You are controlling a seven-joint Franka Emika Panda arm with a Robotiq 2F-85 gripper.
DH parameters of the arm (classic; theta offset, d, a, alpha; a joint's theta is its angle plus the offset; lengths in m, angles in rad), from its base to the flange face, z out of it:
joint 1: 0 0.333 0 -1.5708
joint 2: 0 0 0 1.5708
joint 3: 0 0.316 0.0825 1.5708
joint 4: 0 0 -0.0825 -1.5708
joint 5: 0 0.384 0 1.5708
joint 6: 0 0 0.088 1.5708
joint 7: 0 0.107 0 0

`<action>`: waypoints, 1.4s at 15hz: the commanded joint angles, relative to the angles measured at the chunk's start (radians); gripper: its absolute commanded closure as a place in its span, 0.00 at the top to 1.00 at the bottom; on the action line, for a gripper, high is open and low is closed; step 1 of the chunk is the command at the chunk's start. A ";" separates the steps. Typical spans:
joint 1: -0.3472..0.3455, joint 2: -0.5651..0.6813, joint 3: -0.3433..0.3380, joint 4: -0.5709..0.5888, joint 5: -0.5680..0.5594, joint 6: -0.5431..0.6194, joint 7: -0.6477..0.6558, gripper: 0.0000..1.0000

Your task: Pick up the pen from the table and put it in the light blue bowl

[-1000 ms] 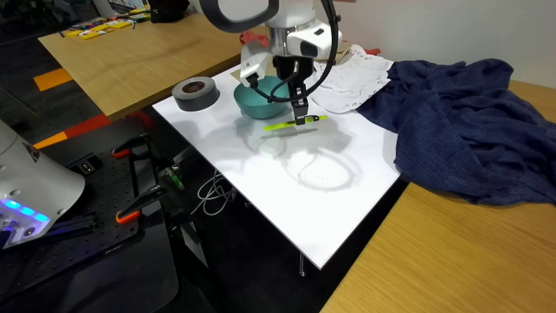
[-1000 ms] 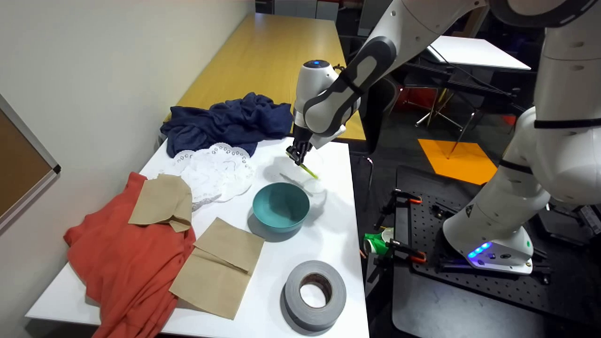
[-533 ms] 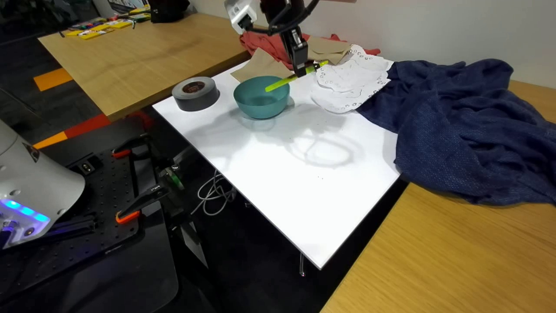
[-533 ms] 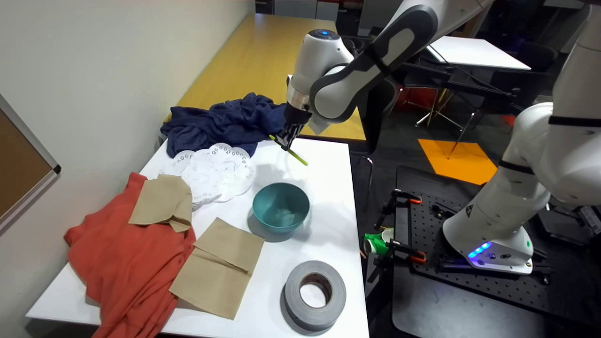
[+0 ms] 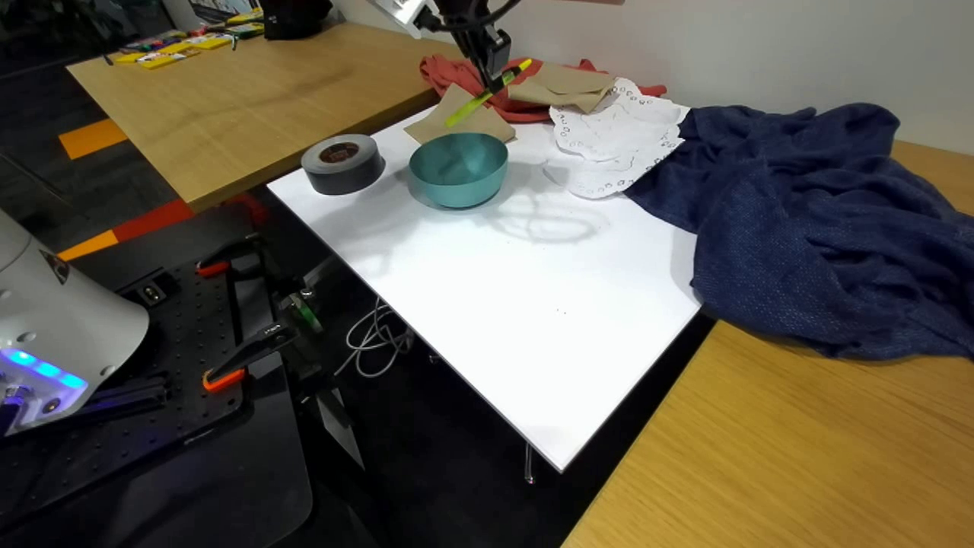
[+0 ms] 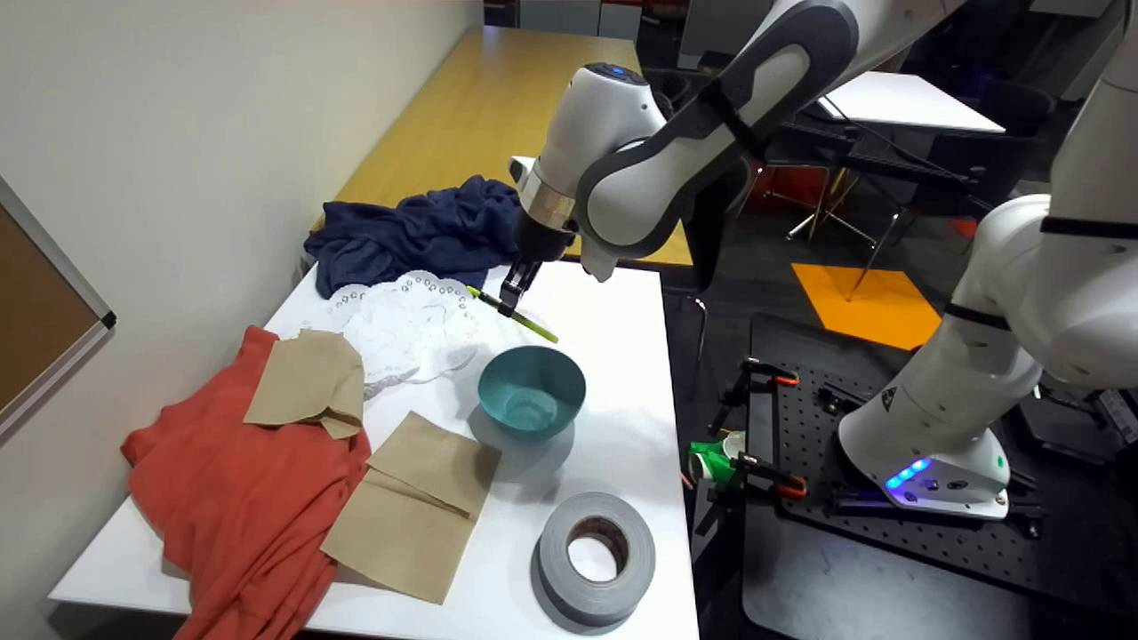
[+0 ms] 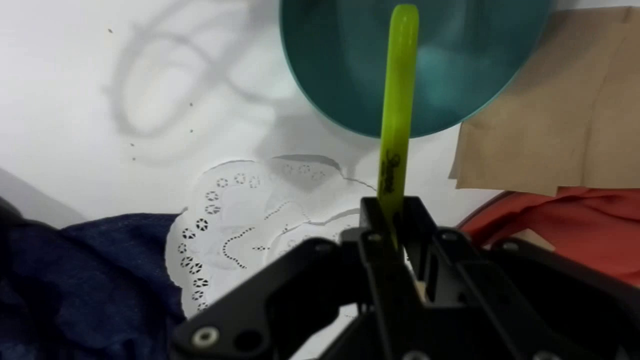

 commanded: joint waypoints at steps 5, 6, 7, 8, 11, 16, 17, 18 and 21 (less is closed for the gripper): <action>-0.122 0.043 0.180 0.000 0.290 0.015 -0.442 0.04; -0.128 0.047 0.183 -0.003 0.303 0.019 -0.470 0.09; -0.136 0.052 0.190 -0.002 0.321 0.020 -0.499 0.40; -0.144 0.055 0.194 -0.002 0.333 0.018 -0.523 0.41; -0.157 0.060 0.199 -0.003 0.364 0.013 -0.578 0.63; -0.167 0.064 0.207 -0.002 0.389 0.010 -0.621 0.99; -0.167 0.065 0.207 -0.001 0.392 0.009 -0.627 1.00; -0.167 0.065 0.208 -0.002 0.396 0.009 -0.628 1.00; -0.168 0.063 0.211 -0.002 0.402 0.009 -0.628 1.00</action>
